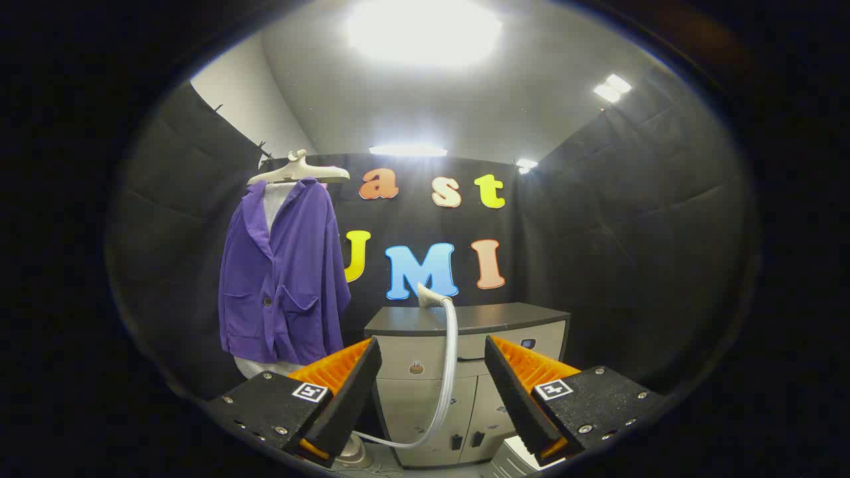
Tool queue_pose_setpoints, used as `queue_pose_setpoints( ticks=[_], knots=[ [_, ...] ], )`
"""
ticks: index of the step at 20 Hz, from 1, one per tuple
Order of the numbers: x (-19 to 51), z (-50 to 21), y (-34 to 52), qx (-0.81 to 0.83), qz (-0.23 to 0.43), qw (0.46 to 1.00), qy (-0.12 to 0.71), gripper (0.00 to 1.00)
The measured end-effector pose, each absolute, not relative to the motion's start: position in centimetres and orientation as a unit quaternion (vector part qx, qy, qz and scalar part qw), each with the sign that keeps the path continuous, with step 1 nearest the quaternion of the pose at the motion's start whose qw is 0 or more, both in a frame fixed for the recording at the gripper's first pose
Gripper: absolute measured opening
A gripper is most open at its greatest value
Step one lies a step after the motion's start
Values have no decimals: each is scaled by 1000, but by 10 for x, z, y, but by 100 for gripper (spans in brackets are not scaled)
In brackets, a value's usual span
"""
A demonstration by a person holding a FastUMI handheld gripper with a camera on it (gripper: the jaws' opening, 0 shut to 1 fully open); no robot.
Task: Iron the clothes twice with a garment steamer, once on the left side and once on the right side.
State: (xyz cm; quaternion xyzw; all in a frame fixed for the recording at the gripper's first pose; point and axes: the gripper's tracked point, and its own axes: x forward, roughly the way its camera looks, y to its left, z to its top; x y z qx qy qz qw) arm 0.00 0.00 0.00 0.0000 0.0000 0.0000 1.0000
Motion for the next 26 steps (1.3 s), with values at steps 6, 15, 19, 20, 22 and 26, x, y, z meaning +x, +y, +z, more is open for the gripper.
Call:
queue_pose_setpoints(
  ticks=[6,15,19,20,22,26],
  knots=[
    [-1,-4,9,3,10,1000,8,97],
    [-4,0,11,7,3,1000,6,96],
    [-5,2,16,11,0,1000,6,97],
    [-4,4,18,11,-1,1000,5,97],
    [-3,8,21,11,-3,1000,2,96],
    [3,24,26,14,-11,1000,-5,96]
  ],
)
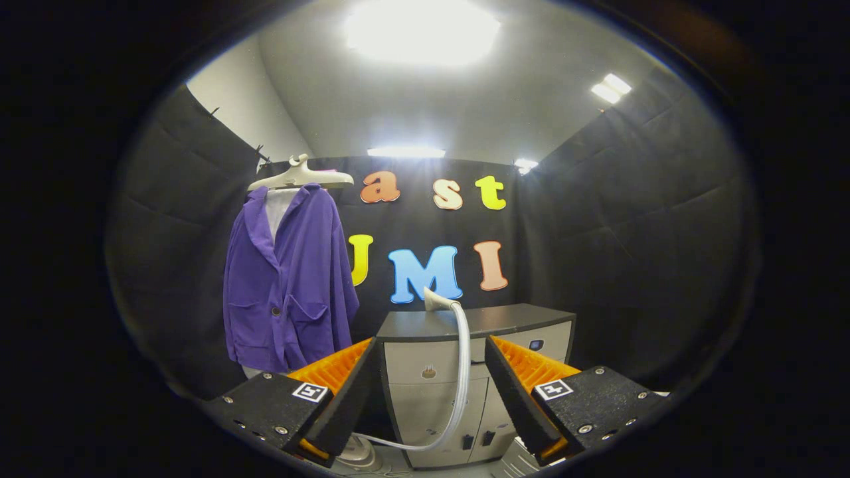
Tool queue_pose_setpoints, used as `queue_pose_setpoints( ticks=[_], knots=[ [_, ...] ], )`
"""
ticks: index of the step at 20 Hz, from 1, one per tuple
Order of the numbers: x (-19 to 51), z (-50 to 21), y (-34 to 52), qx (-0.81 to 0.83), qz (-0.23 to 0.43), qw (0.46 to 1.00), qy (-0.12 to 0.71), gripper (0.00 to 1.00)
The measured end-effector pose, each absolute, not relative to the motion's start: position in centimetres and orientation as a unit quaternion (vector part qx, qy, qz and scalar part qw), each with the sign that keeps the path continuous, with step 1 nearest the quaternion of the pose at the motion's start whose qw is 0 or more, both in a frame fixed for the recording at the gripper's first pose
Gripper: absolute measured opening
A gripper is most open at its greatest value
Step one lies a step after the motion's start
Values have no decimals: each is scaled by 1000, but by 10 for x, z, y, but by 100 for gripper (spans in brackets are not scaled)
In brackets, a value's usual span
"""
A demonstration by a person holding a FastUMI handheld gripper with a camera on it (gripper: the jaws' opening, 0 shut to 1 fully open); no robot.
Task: Iron the clothes twice with a garment steamer, once on the left side and once on the right side.
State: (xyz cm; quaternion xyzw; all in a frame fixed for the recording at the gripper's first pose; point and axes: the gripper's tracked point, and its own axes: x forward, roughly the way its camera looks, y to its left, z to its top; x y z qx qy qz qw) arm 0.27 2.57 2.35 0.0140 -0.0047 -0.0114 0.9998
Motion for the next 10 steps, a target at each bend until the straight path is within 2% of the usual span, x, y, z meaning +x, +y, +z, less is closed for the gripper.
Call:
queue_pose_setpoints(
  ticks=[10],
  knots=[
    [57,104,11,1,-27,998,-49,96]
  ],
)
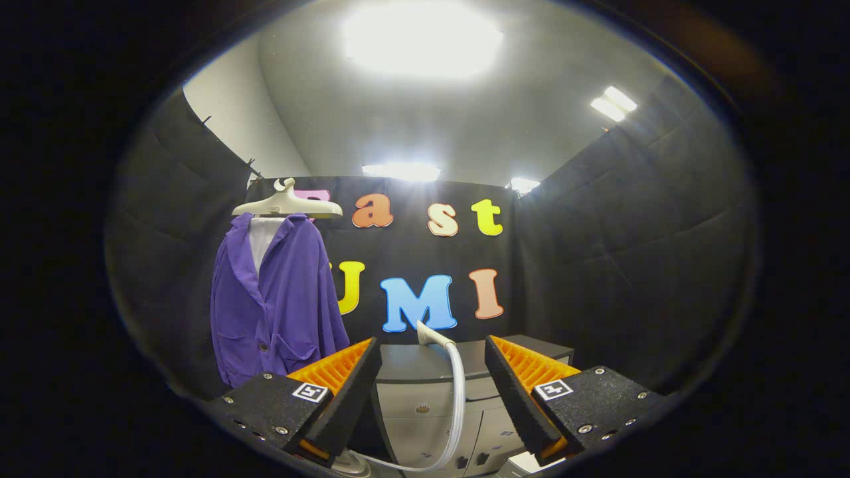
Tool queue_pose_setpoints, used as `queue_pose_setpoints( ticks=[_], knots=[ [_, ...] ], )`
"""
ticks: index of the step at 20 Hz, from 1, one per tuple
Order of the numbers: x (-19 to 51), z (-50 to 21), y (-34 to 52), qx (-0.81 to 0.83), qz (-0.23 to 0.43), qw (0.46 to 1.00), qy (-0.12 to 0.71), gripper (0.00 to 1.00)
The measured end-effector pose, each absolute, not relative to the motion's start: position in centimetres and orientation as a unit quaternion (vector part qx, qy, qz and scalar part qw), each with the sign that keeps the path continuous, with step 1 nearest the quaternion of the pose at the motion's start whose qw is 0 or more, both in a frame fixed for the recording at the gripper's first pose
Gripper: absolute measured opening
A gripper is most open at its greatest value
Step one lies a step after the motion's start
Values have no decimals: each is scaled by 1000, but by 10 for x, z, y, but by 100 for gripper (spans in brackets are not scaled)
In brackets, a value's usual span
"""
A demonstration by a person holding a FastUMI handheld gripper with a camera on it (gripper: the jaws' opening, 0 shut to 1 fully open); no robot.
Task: Iron the clothes twice with a garment steamer, once on the left side and once on the right side.
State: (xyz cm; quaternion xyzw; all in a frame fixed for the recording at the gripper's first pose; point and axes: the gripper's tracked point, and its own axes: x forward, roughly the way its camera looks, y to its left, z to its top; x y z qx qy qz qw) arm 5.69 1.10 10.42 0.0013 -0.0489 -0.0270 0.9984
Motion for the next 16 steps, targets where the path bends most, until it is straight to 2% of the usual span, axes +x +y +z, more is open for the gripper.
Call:
queue_pose_setpoints(
  ticks=[6,16],
  knots=[
    [139,123,-16,2,2,999,-42,96],
    [324,98,-57,29,77,995,56,96]
  ],
)
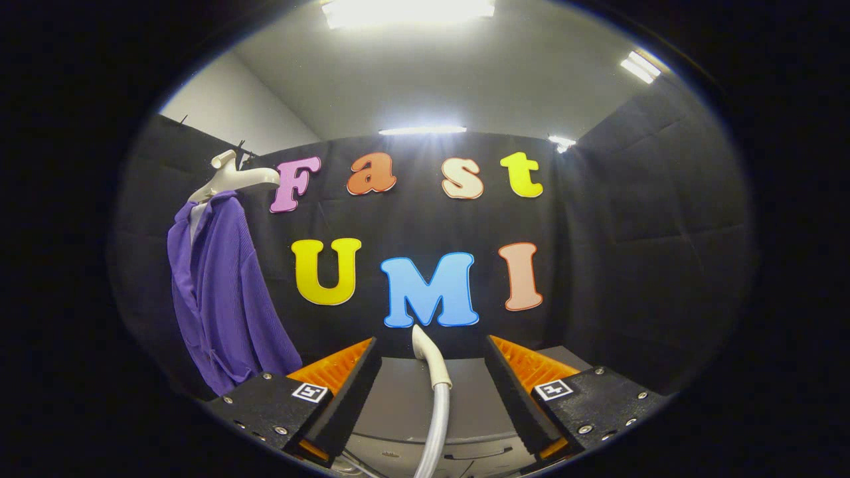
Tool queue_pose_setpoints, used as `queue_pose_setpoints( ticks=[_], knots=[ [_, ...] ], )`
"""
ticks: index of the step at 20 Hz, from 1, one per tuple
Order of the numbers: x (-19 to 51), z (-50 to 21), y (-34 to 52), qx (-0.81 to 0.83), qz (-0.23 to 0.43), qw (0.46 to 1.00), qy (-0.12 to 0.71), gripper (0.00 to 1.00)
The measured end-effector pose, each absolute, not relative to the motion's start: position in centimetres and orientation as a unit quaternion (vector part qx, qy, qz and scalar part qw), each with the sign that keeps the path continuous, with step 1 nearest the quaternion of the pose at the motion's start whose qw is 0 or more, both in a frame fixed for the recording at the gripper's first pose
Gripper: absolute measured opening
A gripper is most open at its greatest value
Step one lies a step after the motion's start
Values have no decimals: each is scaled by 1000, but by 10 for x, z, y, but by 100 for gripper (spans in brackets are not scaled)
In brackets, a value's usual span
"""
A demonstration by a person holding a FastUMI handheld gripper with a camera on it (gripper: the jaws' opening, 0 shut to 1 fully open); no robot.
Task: Iron the clothes twice with a garment steamer, once on the left side and once on the right side.
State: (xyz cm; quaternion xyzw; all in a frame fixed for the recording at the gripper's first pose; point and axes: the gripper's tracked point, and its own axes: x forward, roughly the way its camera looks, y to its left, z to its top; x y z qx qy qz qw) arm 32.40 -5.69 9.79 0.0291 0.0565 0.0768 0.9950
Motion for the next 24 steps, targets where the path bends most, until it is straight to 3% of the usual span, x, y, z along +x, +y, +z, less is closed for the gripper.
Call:
queue_pose_setpoints(
  ticks=[6,13,24],
  knots=[
    [414,87,-56,85,97,988,85,96],
    [500,28,-38,102,119,971,180,95],
    [530,-71,-25,137,142,916,349,95]
  ],
)
